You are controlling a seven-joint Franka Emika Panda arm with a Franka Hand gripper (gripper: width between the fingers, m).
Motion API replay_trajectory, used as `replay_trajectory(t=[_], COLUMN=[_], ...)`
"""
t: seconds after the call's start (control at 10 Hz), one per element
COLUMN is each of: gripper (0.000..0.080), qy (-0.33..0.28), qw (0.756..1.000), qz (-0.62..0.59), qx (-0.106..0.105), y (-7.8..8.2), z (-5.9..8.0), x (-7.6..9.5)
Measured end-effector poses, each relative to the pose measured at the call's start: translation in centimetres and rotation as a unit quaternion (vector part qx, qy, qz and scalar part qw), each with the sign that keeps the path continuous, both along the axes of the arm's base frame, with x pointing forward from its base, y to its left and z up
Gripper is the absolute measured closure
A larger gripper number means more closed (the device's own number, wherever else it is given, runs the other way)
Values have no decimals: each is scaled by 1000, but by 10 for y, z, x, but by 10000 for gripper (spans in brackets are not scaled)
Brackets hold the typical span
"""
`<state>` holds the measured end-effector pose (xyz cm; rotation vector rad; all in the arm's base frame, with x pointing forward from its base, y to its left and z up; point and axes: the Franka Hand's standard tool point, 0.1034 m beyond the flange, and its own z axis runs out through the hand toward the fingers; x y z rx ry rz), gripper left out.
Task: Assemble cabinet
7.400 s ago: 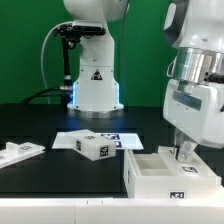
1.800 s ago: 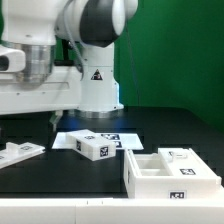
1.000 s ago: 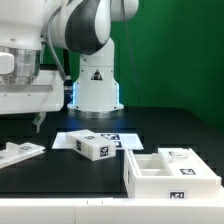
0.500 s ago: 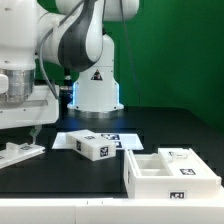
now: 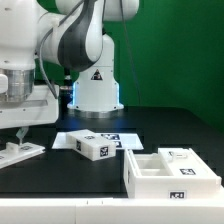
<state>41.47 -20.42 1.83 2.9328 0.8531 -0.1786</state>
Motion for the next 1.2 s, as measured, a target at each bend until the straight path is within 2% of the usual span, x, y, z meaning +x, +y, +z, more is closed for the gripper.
replay_trajectory(t=[0.1,0.2,0.5,0.7,0.8,1.0,1.2], gripper=[713,739,739,739,739,738,738], qy=[0,0,-1,-19,-19,-13,-18], qw=[1000,1000,1000,993,989,988,974], qz=[0,0,-6,-114,-144,-152,-224], qx=[0,0,-1,-1,7,18,11], y=[0,0,0,27,35,27,28], z=[0,0,0,10,19,31,29], x=[0,0,0,3,8,22,21])
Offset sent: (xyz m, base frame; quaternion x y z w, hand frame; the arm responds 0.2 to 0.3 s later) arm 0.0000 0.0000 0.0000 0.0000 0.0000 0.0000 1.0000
